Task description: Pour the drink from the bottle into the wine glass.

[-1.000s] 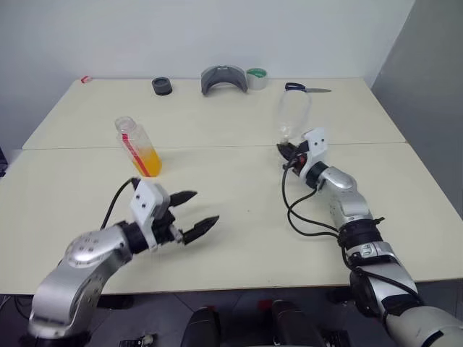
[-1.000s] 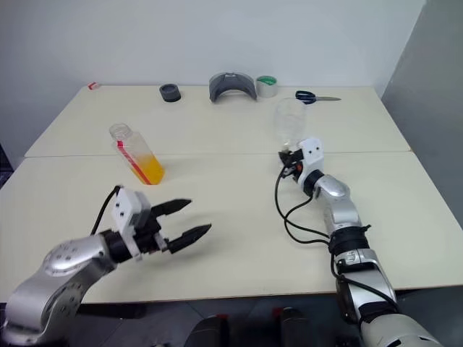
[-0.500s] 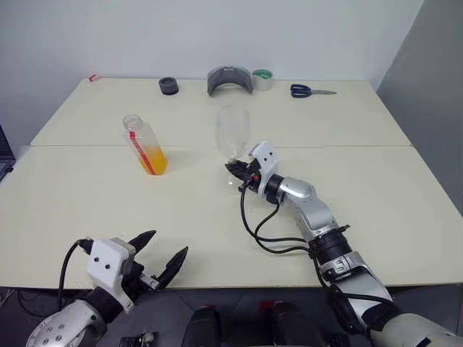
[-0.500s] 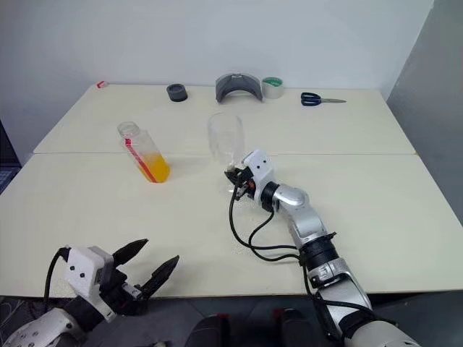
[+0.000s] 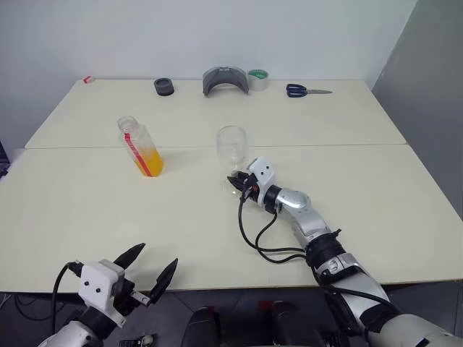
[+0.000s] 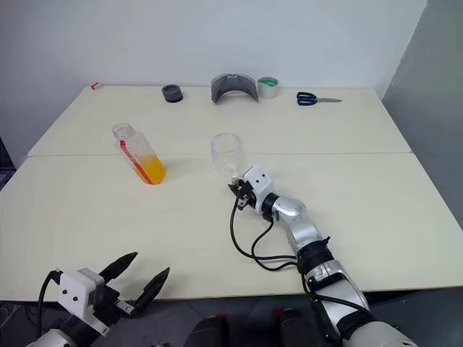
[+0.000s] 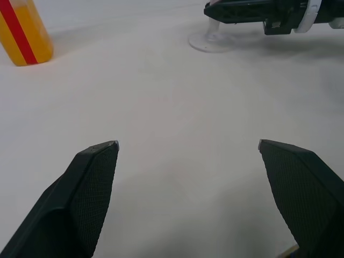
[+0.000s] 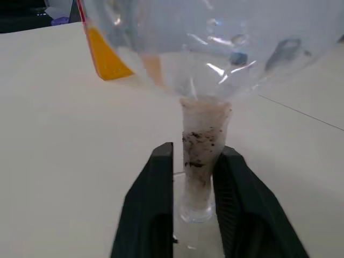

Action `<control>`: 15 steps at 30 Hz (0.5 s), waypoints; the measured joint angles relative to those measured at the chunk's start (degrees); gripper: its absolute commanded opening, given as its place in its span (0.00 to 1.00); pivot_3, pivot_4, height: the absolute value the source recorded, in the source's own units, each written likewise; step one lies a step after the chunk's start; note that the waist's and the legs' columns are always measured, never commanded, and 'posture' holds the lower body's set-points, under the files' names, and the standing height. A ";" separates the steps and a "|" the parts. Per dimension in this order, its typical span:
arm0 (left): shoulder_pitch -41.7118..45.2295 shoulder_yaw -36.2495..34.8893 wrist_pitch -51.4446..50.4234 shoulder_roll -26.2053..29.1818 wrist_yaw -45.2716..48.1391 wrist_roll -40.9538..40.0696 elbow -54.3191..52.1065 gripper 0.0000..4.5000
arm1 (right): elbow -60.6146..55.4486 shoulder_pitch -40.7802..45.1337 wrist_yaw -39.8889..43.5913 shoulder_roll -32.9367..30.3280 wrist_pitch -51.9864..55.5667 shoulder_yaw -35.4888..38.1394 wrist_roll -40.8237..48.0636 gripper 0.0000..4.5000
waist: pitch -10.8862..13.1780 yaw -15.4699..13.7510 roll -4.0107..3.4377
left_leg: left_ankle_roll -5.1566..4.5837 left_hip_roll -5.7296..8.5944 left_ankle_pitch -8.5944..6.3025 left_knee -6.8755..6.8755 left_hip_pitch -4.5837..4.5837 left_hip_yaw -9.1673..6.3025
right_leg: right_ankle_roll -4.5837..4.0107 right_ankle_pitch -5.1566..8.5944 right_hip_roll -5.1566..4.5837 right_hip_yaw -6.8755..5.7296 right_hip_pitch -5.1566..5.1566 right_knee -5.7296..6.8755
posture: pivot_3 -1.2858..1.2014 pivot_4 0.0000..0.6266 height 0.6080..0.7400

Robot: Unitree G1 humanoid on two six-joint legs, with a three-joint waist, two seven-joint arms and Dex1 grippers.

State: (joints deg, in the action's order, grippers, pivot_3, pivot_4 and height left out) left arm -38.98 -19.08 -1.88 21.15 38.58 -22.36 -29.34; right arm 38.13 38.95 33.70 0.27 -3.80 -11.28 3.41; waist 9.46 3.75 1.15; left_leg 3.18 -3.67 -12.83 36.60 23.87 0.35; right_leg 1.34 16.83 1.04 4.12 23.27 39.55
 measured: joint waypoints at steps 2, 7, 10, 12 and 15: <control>-0.31 -0.11 1.41 0.02 0.91 0.00 1.74 1.00 | 0.15 -0.96 0.04 -0.04 -0.03 -0.06 -0.07 0.63 | 0.00 0.01 0.00 | 0.00 0.01 0.00 0.00 0.01 0.02 | 0.00 0.00 -0.01 0.01 0.00 -0.01 | 0.52 0.24 1.00; 2.91 -0.44 2.43 1.08 1.08 -0.18 4.15 1.00 | -5.66 -4.93 0.68 -1.65 1.46 -0.11 0.02 0.99 | -0.01 -0.20 0.01 | 0.00 0.01 0.00 -0.01 0.00 -0.02 | 0.05 0.03 0.00 0.00 0.00 0.02 | 0.52 0.24 1.00; 6.05 -0.85 3.22 1.89 1.42 -0.19 7.47 1.00 | -14.23 -8.55 1.49 -4.44 5.02 0.01 0.45 0.99 | -0.01 -0.49 0.02 | 0.00 0.02 0.00 -0.02 0.02 -0.02 | 0.06 0.03 -0.01 -0.01 0.00 0.01 | 0.52 0.24 1.00; 8.40 -1.64 3.80 2.75 1.67 -0.19 10.34 1.00 | -22.51 -12.00 2.70 -7.45 9.16 0.43 2.10 0.99 | -0.03 -0.69 0.05 | 0.00 0.03 0.00 -0.05 0.02 -0.04 | 0.07 0.04 -0.02 -0.03 -0.01 -0.01 | 0.52 0.24 1.00; 12.67 -3.23 5.73 4.18 2.32 -0.21 15.67 1.00 | -37.28 -18.17 5.00 -13.41 17.20 1.52 5.80 0.99 | -0.03 -0.92 0.06 | 0.00 0.03 0.00 -0.08 0.02 -0.06 | 0.08 0.07 -0.03 -0.04 -0.01 -0.02 | 0.52 0.24 1.00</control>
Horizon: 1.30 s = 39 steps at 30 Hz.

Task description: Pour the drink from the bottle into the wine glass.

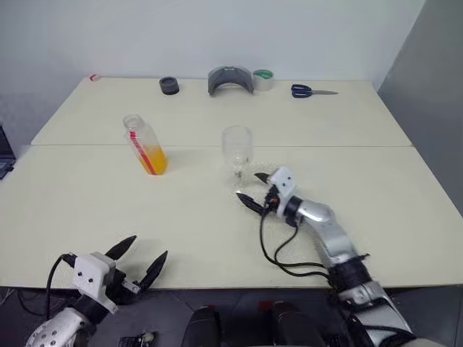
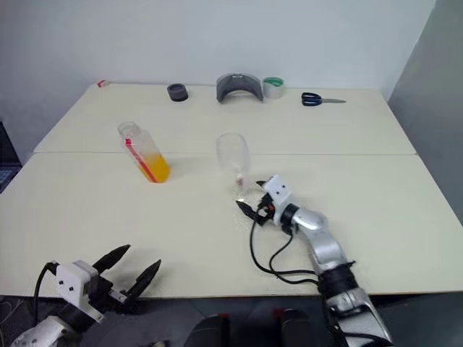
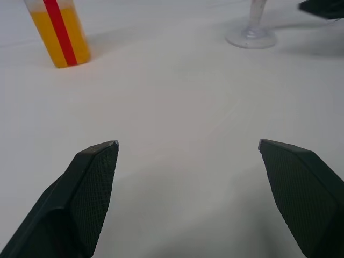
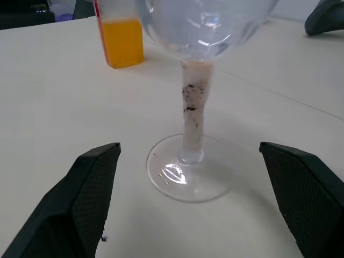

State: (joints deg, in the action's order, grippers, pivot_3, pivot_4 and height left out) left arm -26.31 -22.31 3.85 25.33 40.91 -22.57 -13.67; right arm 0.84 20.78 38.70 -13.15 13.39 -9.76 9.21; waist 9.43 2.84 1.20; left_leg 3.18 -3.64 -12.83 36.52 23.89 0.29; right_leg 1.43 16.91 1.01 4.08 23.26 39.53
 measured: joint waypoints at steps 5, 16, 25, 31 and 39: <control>6.81 -2.74 2.70 1.22 -0.92 0.14 8.87 1.00 | -20.04 -8.76 2.81 -10.70 10.67 3.74 6.17 0.99 | -0.04 0.00 0.08 | 0.00 -0.02 0.00 -0.04 -0.03 -0.03 | 0.02 0.02 0.02 -0.02 -0.02 -0.02 | 0.52 0.24 1.00; 28.78 -1.67 -6.24 2.47 -17.39 5.17 11.61 1.00 | -40.51 -12.40 8.33 -25.40 25.88 16.75 28.78 0.99 | 0.01 -0.45 0.49 | 0.00 0.01 0.00 0.00 -0.02 -0.08 | 0.16 -0.05 0.04 -0.05 -0.11 -0.06 | 0.52 0.24 1.00; 42.74 4.79 -19.27 2.37 -25.39 8.21 8.13 1.00 | -41.52 -3.97 0.37 -27.00 34.74 20.44 42.70 0.99 | 0.08 -0.65 0.63 | 0.00 0.05 0.00 0.01 0.03 -0.08 | 0.10 -0.12 0.03 -0.03 -0.11 -0.10 | 0.52 0.24 1.00; 46.79 6.42 -23.51 2.37 -27.22 8.82 7.20 1.00 | -41.59 -3.42 -2.82 -27.89 36.04 20.44 46.21 0.99 | 0.11 -0.73 0.68 | 0.00 0.04 0.00 0.00 0.05 -0.06 | 0.09 -0.14 0.03 -0.02 -0.10 -0.12 | 0.52 0.24 1.00; 46.95 6.00 -26.38 2.37 -29.34 8.72 4.10 1.00 | -41.96 -3.31 -5.37 -29.11 35.91 20.58 48.77 0.99 | 0.14 -0.91 0.72 | 0.00 0.05 0.00 0.00 0.06 -0.07 | 0.10 -0.14 0.01 -0.02 -0.10 -0.12 | 0.52 0.24 1.00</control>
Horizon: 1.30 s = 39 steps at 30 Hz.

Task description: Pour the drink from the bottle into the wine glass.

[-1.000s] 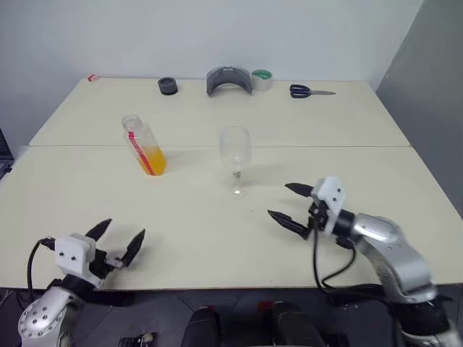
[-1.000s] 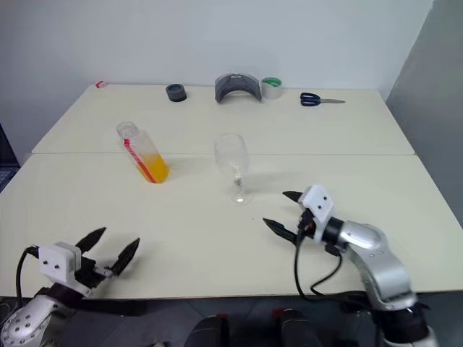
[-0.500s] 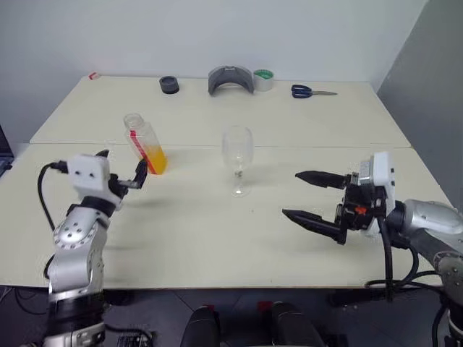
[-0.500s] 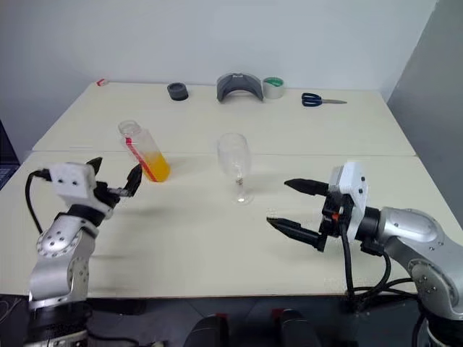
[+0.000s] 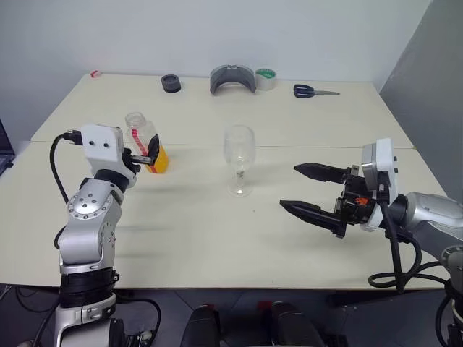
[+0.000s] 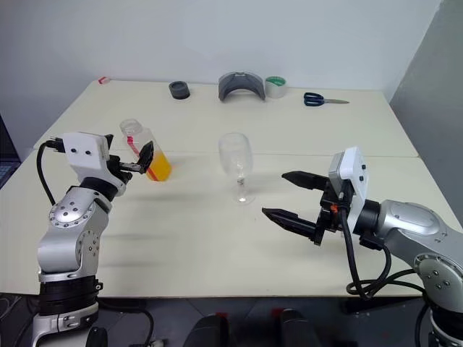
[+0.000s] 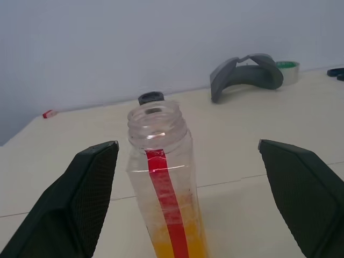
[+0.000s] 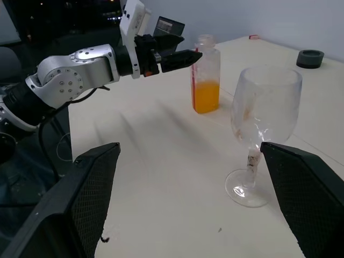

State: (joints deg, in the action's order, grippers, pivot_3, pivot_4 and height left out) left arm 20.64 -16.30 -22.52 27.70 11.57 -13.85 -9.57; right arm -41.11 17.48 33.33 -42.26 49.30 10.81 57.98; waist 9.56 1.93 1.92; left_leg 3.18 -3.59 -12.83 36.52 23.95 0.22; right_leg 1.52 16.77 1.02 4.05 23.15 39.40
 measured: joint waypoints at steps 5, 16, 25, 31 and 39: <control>-0.05 -1.34 -1.62 -0.03 -1.38 -0.31 -1.69 1.00 | 0.00 0.02 -0.99 -0.03 -0.05 -0.01 0.85 0.99 | 0.00 -0.04 0.01 | 0.00 0.00 0.00 0.00 0.00 0.00 | 0.00 0.00 0.00 0.00 0.00 0.00 | 0.52 0.24 1.00; -0.27 -3.12 -3.14 0.07 -0.34 -1.84 3.10 1.00 | 0.08 1.22 -1.72 -0.42 -0.14 -0.17 1.71 0.99 | 0.01 -0.06 0.03 | 0.00 0.00 0.00 0.01 0.00 -0.01 | 0.00 0.00 0.00 -0.02 0.00 0.00 | 0.52 0.24 1.00; 4.11 -2.51 1.30 1.65 5.99 -1.60 15.37 1.00 | 0.05 1.32 -2.62 -0.33 -0.17 -0.81 1.75 0.99 | 0.04 -0.13 0.07 | 0.00 0.01 0.00 0.02 0.02 -0.02 | -0.06 -0.04 -0.01 -0.04 0.00 0.00 | 0.52 0.24 1.00; 10.08 -0.71 7.24 2.82 9.42 -0.10 27.11 1.00 | -0.06 1.32 -3.66 -0.30 -0.21 -0.83 1.78 0.99 | 0.04 -0.15 0.07 | 0.00 0.01 0.00 0.02 0.04 -0.03 | -0.12 -0.07 0.00 -0.08 0.01 0.00 | 0.52 0.24 1.00; 19.99 2.89 20.69 3.47 14.93 3.77 50.39 1.00 | -0.02 1.46 -3.94 -0.26 -0.48 -0.94 1.69 0.99 | 0.06 -0.18 0.11 | 0.00 0.02 0.00 0.08 0.11 -0.04 | -0.15 -0.10 0.00 -0.12 0.03 0.00 | 0.52 0.24 1.00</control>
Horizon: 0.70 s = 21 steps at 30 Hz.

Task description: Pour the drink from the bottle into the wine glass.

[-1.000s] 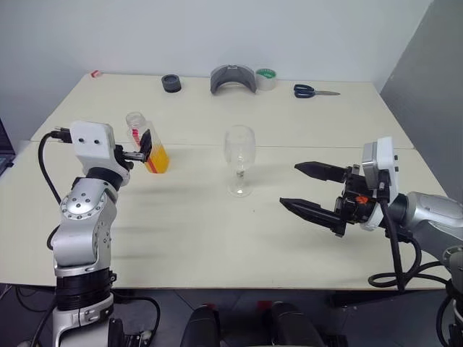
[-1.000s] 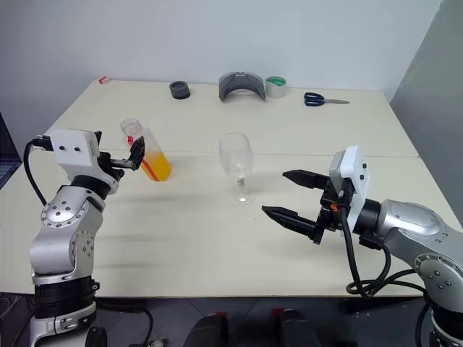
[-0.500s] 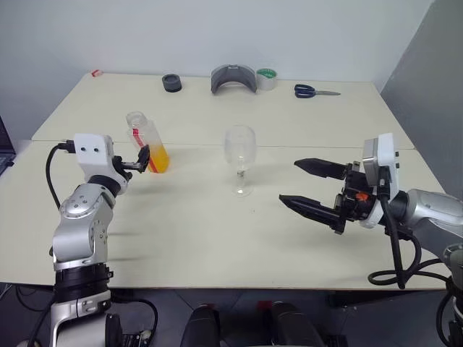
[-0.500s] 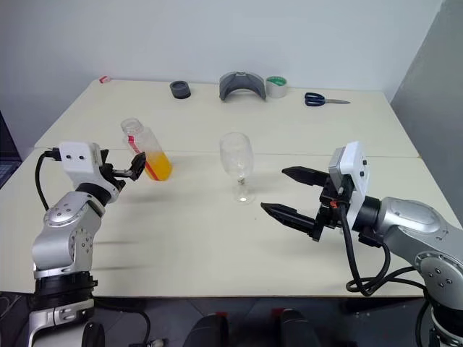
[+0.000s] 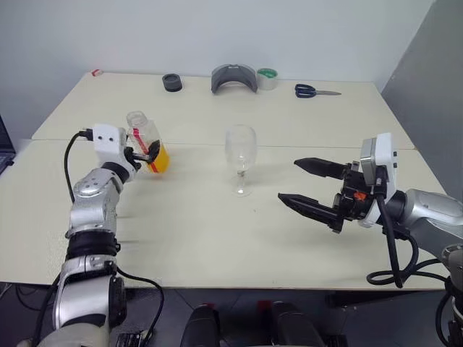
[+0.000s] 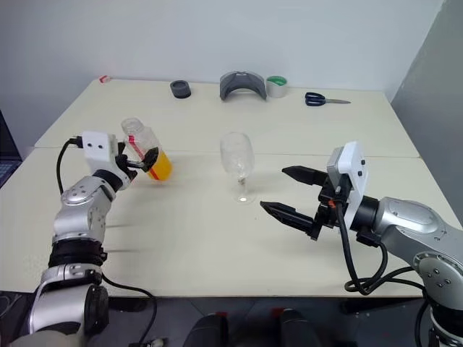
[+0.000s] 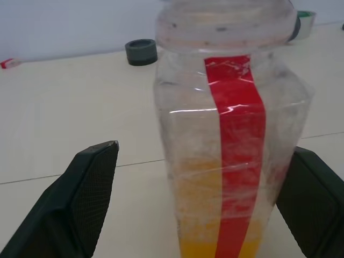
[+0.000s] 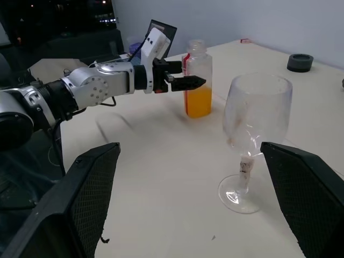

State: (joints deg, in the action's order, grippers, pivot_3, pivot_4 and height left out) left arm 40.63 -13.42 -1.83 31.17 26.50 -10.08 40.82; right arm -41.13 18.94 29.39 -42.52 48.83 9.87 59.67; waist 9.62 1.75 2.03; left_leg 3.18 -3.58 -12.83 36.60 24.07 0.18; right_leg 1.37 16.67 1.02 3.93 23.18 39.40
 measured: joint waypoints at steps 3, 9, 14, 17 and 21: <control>2.72 0.69 4.93 -0.41 1.52 0.81 7.23 1.00 | 0.02 0.03 0.00 0.01 -0.26 -0.01 -0.04 0.99 | 0.00 0.01 0.00 | 0.00 0.00 0.00 0.01 0.03 -0.01 | -0.01 0.00 0.00 -0.02 0.00 0.00 | 0.52 0.24 1.00; 7.13 1.97 13.20 -2.57 2.81 2.76 18.41 0.88 | 0.01 0.16 -0.79 0.18 -0.56 -0.27 -0.03 1.00 | 0.02 -0.02 0.03 | 0.00 0.00 0.00 0.11 0.16 -0.06 | 0.00 -0.02 0.00 -0.08 0.03 0.01 | 0.52 0.24 1.00; 9.29 1.80 16.22 -2.20 2.39 3.50 22.78 0.55 | -0.03 0.94 -2.61 0.53 -0.55 -0.76 0.07 1.00 | 0.02 0.01 0.03 | 0.00 0.00 0.00 0.12 0.16 -0.06 | 0.01 -0.02 0.00 -0.09 0.04 0.02 | 0.52 0.24 1.00; 9.85 1.66 16.94 -2.03 1.81 3.56 24.18 0.38 | -0.13 2.27 -3.71 0.73 -0.53 -1.52 0.24 1.00 | 0.02 0.00 0.03 | 0.00 0.00 0.00 0.12 0.17 -0.07 | 0.01 -0.03 0.00 -0.11 0.04 0.03 | 0.52 0.24 1.00; 10.18 1.65 17.33 -1.82 1.66 3.59 24.99 0.37 | -0.16 3.42 -5.25 1.14 -0.19 -2.25 0.87 1.00 | 0.02 0.05 0.03 | 0.00 0.00 0.00 0.13 0.17 -0.08 | 0.01 -0.03 0.00 -0.12 0.04 0.05 | 0.52 0.24 1.00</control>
State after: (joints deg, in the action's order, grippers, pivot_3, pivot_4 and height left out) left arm 50.81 -11.77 15.49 29.34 28.16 -6.48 65.81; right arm -41.29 22.36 24.14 -41.39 48.64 7.62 60.54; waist 9.64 1.80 2.06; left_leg 3.18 -3.58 -12.83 36.73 24.24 0.10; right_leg 1.38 16.64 1.02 3.82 23.23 39.45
